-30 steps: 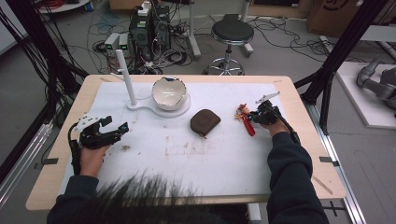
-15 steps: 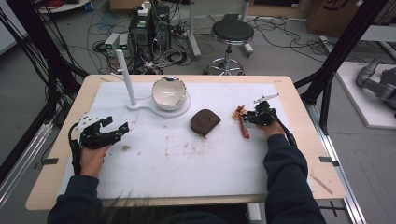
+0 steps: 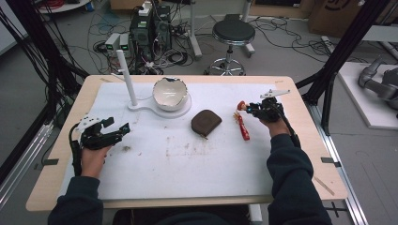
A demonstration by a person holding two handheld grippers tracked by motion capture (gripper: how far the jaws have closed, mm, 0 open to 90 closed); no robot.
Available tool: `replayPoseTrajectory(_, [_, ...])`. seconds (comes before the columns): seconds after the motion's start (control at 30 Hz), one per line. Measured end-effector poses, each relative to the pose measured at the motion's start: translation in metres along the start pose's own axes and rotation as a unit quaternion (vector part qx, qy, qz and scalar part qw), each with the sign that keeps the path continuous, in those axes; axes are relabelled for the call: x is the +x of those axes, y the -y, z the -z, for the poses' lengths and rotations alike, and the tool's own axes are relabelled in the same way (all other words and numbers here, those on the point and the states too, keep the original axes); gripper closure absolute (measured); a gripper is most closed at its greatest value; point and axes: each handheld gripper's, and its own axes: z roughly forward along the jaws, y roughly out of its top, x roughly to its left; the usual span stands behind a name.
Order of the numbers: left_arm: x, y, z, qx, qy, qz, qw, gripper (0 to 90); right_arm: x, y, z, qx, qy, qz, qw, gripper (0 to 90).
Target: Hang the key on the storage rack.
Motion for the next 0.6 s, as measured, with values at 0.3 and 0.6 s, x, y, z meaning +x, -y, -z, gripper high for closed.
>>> replayPoseTrajectory(0.3, [-0.002, 0.000, -0.001, -0.002, 0.008, 0.006, 0.9999, 24.6, 0.009, -0.017, 0.016, -0.066, -0.027, -0.024, 0.9972, 75.5])
replayPoseTrajectory(0.6, [-0.011, -0.002, -0.004, -0.019, 0.050, -0.001, 0.9986, 27.8, 0.046, -0.055, 0.039, -0.123, -0.060, 0.018, 0.9905, 75.5])
